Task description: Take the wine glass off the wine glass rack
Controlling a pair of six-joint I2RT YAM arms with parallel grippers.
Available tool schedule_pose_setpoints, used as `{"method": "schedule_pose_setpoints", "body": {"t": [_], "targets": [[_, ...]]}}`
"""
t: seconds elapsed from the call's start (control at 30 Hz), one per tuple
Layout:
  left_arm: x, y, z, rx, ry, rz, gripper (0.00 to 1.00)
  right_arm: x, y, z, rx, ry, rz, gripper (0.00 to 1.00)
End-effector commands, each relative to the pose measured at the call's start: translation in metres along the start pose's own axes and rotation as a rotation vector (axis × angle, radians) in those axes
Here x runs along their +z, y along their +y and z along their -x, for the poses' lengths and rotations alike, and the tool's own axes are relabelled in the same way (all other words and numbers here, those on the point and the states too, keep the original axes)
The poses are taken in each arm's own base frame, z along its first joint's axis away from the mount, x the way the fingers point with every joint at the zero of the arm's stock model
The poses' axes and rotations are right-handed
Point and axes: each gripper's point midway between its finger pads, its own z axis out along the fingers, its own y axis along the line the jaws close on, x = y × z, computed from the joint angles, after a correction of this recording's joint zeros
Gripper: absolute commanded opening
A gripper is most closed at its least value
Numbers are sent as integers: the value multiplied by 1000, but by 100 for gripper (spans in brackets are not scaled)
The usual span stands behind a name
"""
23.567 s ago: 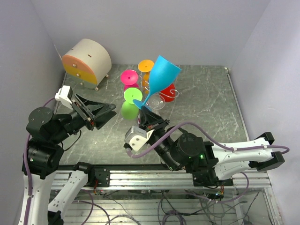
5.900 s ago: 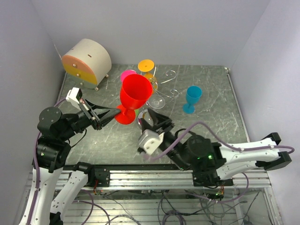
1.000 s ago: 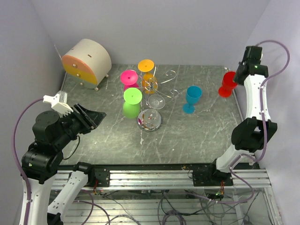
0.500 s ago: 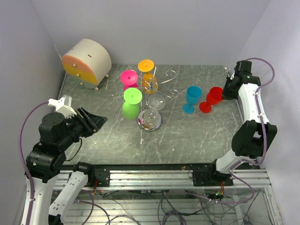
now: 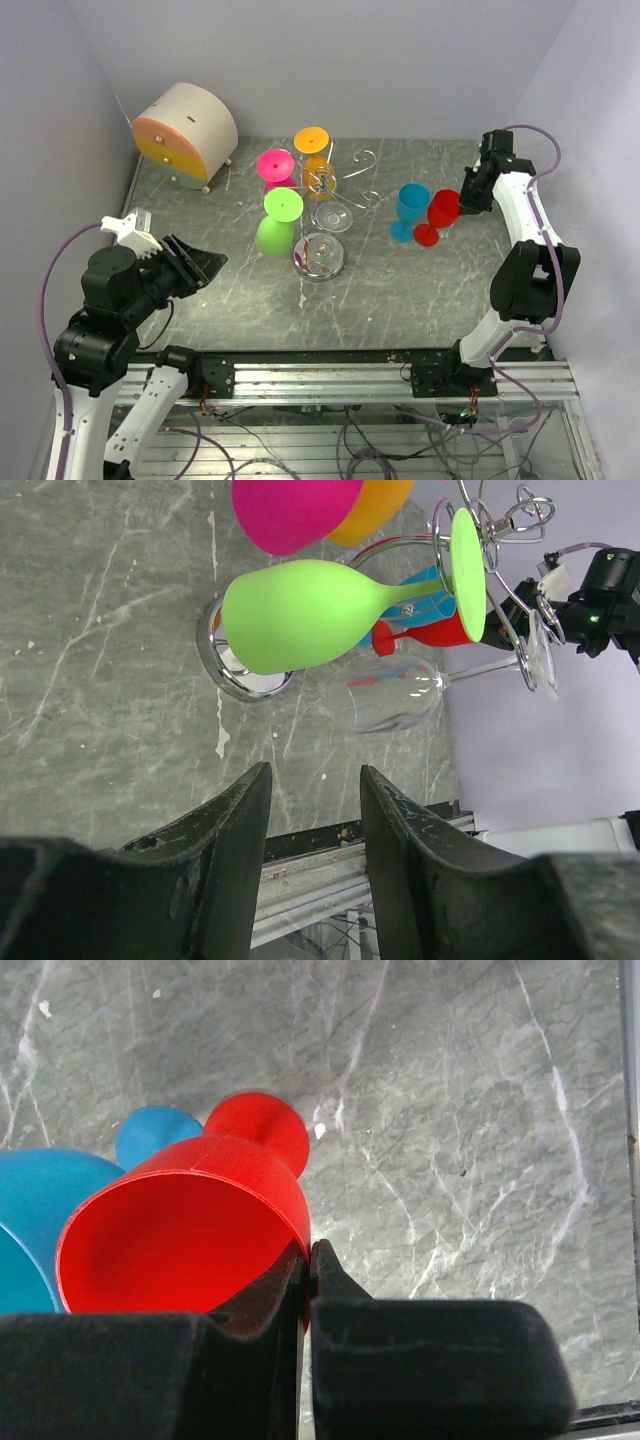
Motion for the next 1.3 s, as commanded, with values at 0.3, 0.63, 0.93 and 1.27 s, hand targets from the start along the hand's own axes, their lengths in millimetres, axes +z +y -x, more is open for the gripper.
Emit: {"method": "schedule_pose_setpoints", "body": {"t": [0.3, 0.63, 0.93, 1.27], "targets": [[-2, 10, -4, 6, -11, 28, 51, -4, -3, 15, -10, -30, -51, 1], [-5, 11, -3, 10, -17, 36, 51, -36, 14, 34, -18, -142, -24, 22], [-5, 10, -1, 3, -26, 37, 51, -132, 40, 80, -29, -348, 62, 29], [-7, 5, 6, 4, -45, 31, 50, -207, 224, 80, -242, -423, 807, 32]]}}
